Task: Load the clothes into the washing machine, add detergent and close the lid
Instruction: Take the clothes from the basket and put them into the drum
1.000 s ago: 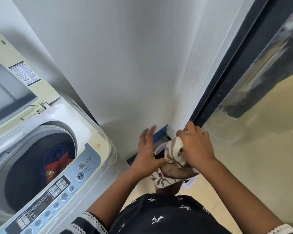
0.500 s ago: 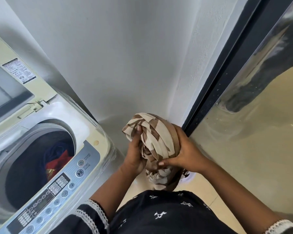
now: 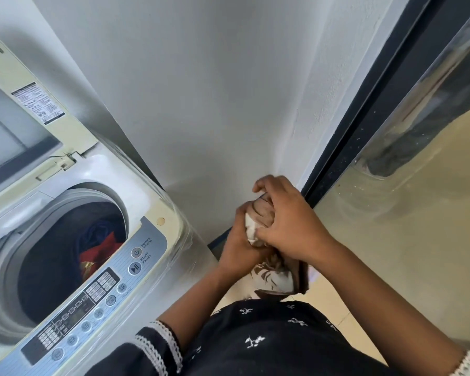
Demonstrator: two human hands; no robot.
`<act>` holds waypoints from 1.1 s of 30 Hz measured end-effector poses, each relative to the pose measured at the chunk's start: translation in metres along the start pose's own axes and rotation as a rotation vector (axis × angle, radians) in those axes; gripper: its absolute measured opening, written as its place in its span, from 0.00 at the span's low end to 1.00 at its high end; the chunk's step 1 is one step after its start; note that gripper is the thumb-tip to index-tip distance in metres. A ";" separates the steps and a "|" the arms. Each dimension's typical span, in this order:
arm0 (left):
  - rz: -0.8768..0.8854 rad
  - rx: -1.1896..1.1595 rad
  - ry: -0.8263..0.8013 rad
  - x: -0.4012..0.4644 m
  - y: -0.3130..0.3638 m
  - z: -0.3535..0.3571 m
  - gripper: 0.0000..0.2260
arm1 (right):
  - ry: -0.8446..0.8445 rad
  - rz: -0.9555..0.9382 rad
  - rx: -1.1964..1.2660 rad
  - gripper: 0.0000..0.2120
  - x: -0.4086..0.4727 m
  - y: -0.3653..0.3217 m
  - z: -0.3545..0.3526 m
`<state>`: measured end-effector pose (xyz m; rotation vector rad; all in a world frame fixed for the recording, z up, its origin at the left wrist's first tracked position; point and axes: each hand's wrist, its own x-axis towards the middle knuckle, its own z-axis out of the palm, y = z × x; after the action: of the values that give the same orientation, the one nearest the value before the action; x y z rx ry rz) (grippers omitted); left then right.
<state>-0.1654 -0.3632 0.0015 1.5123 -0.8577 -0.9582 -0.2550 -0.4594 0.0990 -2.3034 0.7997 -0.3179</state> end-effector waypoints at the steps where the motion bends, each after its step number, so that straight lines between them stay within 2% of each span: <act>1: 0.015 -0.040 0.119 0.002 0.003 -0.003 0.23 | 0.027 -0.017 0.106 0.32 0.001 -0.002 -0.003; 2: 0.000 -0.092 0.189 0.003 0.005 -0.007 0.14 | 0.052 -0.037 0.187 0.33 0.001 0.000 -0.005; 3: -0.051 -0.153 0.242 0.003 0.004 -0.013 0.10 | 0.071 -0.064 0.228 0.34 0.000 0.004 -0.006; 6: -0.243 -0.394 0.391 0.005 0.000 -0.029 0.09 | 0.027 -0.051 0.177 0.47 -0.008 0.030 0.002; 9: -0.359 -0.767 0.368 0.007 0.007 -0.035 0.09 | -0.076 0.077 0.207 0.60 -0.021 0.050 0.021; 11: -0.410 -0.871 0.318 0.008 0.015 -0.035 0.13 | -0.083 0.091 0.360 0.62 -0.025 0.050 0.032; 13: -0.466 -0.881 0.273 0.008 0.019 -0.032 0.14 | -0.041 0.105 0.503 0.57 -0.024 0.048 0.037; 16: -0.566 -0.645 0.202 0.010 0.020 -0.032 0.14 | 0.042 0.144 0.390 0.47 -0.019 0.055 0.034; 17: -0.567 -0.499 0.208 0.011 0.016 -0.034 0.17 | 0.048 0.170 0.284 0.45 -0.016 0.059 0.029; 18: -0.520 -0.288 0.241 0.012 0.012 -0.038 0.26 | 0.026 0.191 0.139 0.45 -0.014 0.062 0.024; 20: -0.285 0.185 0.252 0.012 0.000 -0.047 0.46 | -0.073 0.182 -0.235 0.47 -0.010 0.059 0.016; 22: -0.038 0.506 0.074 0.008 -0.006 -0.048 0.53 | -0.117 0.092 -0.472 0.52 -0.009 0.043 0.012; 23: 0.026 0.540 -0.052 0.007 -0.007 -0.043 0.54 | -0.124 0.035 -0.497 0.53 -0.009 0.031 0.012; 24: 0.071 0.513 -0.150 0.005 -0.006 -0.036 0.54 | -0.130 -0.025 -0.481 0.54 -0.009 0.019 0.011; 25: 0.093 0.435 -0.177 0.003 -0.005 -0.029 0.51 | -0.133 -0.085 -0.427 0.54 -0.009 0.009 0.009; 27: 0.065 0.252 -0.064 0.002 -0.003 -0.022 0.41 | -0.117 -0.193 -0.287 0.52 -0.008 -0.004 0.003; 29: 0.049 0.130 0.091 0.003 0.000 -0.025 0.32 | -0.036 -0.212 -0.087 0.48 -0.008 -0.003 -0.003; 31: 0.013 -0.078 0.194 0.005 0.005 -0.031 0.30 | 0.041 -0.187 -0.020 0.48 -0.012 0.008 -0.003; 33: -0.078 -0.320 0.252 0.007 0.010 -0.032 0.29 | 0.062 -0.120 -0.014 0.52 -0.016 0.021 0.001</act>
<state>-0.1338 -0.3579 0.0130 1.3592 -0.4449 -0.8905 -0.2768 -0.4613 0.0837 -2.3696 0.6976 -0.4398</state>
